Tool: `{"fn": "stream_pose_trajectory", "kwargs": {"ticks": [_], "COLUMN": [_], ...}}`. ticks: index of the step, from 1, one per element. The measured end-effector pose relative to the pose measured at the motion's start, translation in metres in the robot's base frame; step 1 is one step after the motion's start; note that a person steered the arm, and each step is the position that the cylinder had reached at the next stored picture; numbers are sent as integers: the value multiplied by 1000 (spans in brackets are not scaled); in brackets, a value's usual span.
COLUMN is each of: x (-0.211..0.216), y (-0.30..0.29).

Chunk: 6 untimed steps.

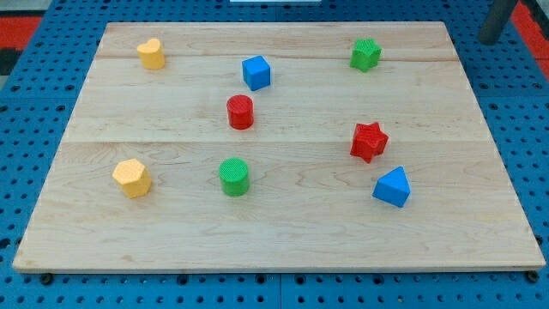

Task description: Keep the red star horizontally at the right side of the red circle

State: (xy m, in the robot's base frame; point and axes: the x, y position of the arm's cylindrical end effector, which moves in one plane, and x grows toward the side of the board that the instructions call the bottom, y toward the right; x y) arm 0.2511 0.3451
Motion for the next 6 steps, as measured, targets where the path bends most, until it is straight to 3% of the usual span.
{"fn": "stream_pose_trajectory", "kwargs": {"ticks": [4, 5, 6], "x": [254, 218, 206], "y": [-100, -148, -159]}}
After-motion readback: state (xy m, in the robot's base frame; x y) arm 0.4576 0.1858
